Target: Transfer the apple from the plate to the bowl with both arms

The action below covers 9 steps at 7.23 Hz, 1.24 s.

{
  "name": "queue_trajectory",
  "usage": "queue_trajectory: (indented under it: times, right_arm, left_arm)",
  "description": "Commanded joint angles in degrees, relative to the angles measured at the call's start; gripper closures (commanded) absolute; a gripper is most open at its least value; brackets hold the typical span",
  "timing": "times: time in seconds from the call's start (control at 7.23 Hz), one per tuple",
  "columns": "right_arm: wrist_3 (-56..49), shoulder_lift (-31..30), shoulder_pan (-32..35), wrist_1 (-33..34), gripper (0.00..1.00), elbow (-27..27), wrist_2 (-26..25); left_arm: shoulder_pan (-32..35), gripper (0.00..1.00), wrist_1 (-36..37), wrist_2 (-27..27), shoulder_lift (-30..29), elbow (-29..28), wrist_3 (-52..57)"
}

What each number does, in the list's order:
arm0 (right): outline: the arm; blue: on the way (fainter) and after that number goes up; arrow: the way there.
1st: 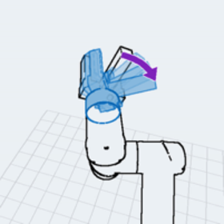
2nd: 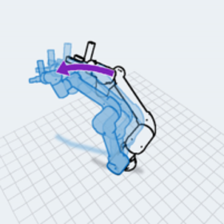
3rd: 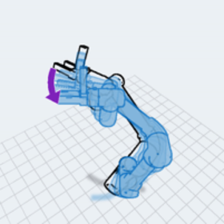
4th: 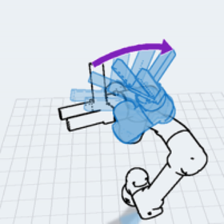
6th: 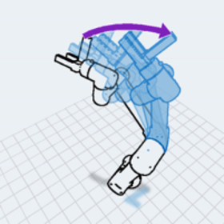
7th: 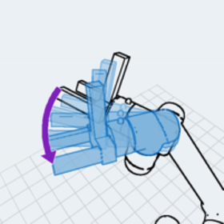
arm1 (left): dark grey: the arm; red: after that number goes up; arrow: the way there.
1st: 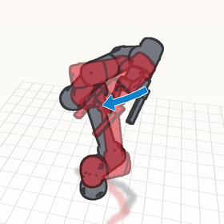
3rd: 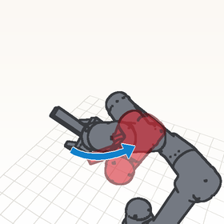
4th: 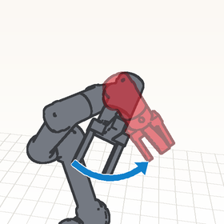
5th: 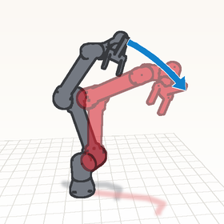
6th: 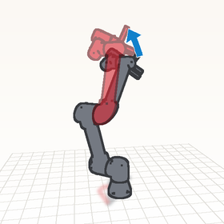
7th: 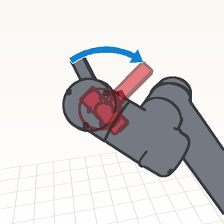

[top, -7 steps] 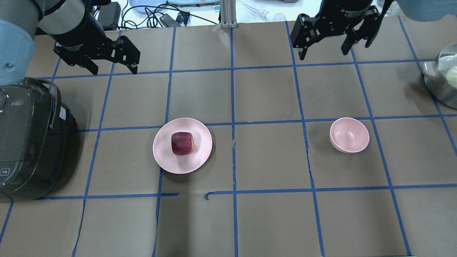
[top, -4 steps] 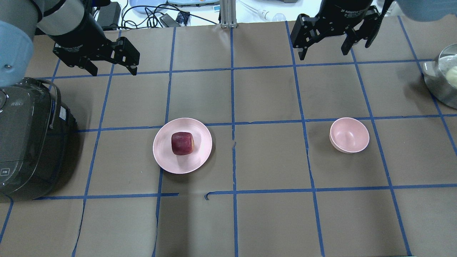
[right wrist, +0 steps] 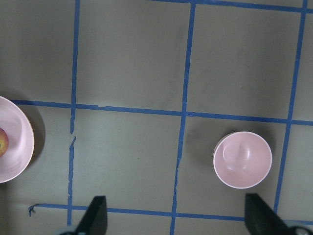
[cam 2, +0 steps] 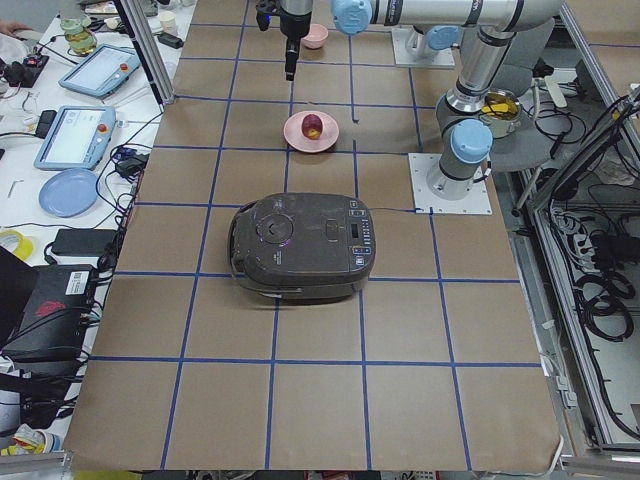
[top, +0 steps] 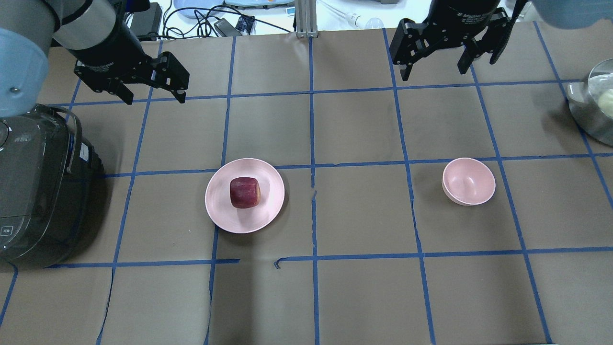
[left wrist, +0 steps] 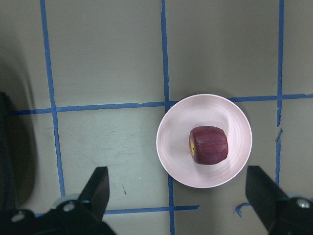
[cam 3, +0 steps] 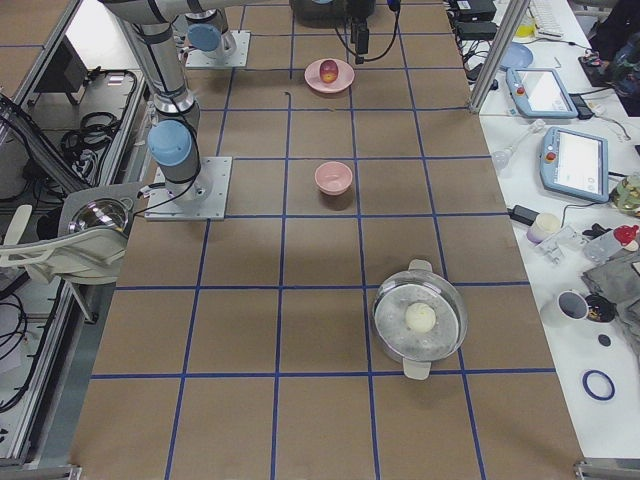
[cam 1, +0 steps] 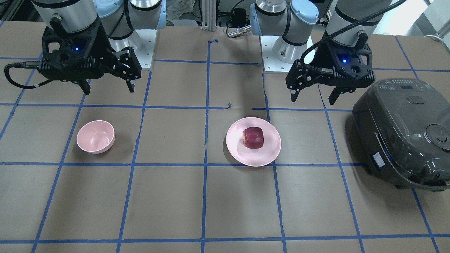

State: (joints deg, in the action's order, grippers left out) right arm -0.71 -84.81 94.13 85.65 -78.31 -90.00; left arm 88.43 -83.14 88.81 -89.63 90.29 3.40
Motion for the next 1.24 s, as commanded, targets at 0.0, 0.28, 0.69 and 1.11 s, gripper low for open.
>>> queue_trajectory:
  times: [0.0,0.28,0.69,1.11]
  right_arm:
    - [-0.1,0.0,0.0,0.0,0.00,0.0,0.0]
    - [0.0,0.0,0.0,0.0,0.00,0.0,0.0]
    - [0.0,0.0,0.0,0.0,0.00,0.0,0.0]
    - [-0.1,0.0,0.0,0.0,0.00,0.0,0.0]
  left_arm:
    - [0.2,0.00,-0.1,0.4,0.3,0.1,-0.1]
    - [0.2,0.00,-0.1,0.7,0.2,0.1,0.2]
    - [0.3,0.00,-0.1,0.6,-0.1,0.2,-0.1]
    - [0.8,0.00,-0.2,-0.1,-2.1,0.5,-3.5]
